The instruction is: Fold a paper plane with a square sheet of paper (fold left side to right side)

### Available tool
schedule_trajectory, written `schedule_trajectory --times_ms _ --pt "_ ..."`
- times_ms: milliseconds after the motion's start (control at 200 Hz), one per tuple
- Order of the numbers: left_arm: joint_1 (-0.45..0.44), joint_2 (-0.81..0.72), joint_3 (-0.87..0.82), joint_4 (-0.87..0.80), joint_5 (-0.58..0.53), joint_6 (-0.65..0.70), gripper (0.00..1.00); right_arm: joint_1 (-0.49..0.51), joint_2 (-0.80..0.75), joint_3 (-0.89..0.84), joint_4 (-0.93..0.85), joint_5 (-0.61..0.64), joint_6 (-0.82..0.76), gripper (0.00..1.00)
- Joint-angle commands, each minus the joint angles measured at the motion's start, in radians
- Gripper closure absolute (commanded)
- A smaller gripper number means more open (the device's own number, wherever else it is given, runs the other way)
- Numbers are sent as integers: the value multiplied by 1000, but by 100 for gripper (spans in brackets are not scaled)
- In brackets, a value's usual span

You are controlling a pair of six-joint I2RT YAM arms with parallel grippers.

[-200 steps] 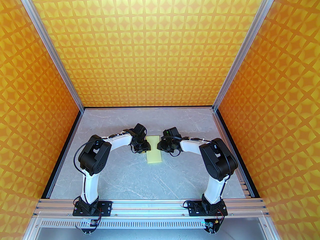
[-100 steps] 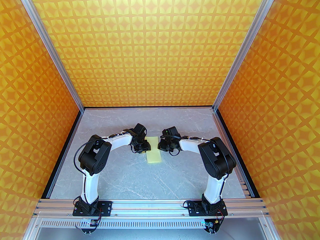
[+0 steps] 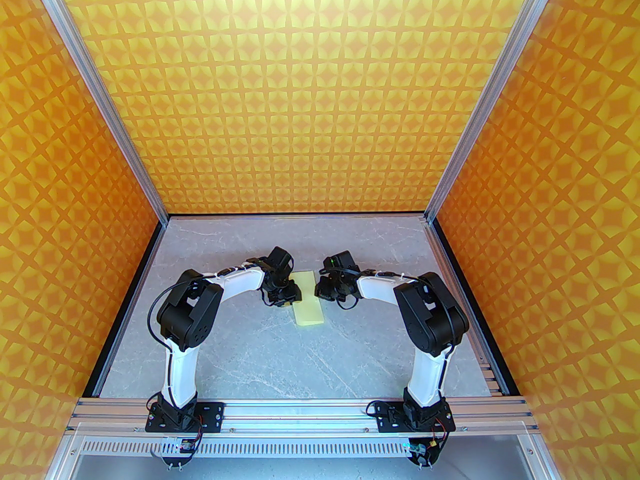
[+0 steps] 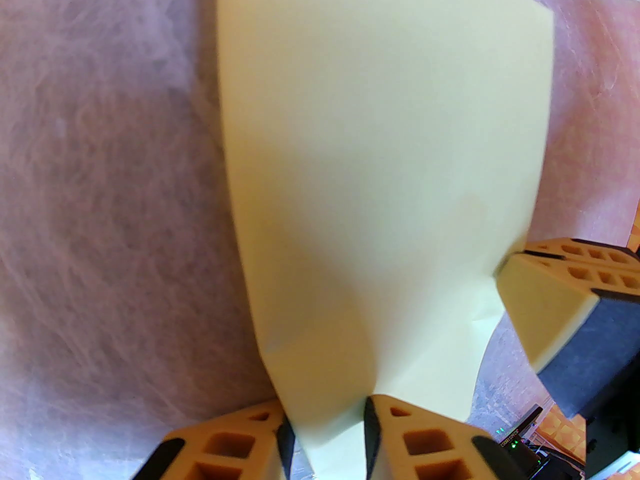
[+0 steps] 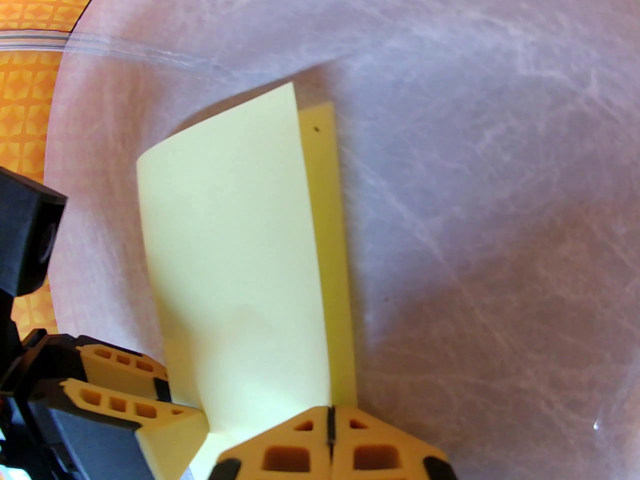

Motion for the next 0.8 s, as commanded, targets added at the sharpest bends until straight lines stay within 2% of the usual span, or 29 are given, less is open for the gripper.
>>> schedule_trajectory --times_ms 0,335,475,795 --pt "-5 77 0 56 -86 23 71 6 24 0 -10 11 -5 97" --pt "-6 80 0 55 -86 24 74 6 -2 -38 5 14 8 95" --pt "-6 82 0 53 -86 25 77 6 -10 -44 2 14 7 91" --pt "-6 86 -4 55 -86 25 77 6 -25 -52 3 17 8 86"
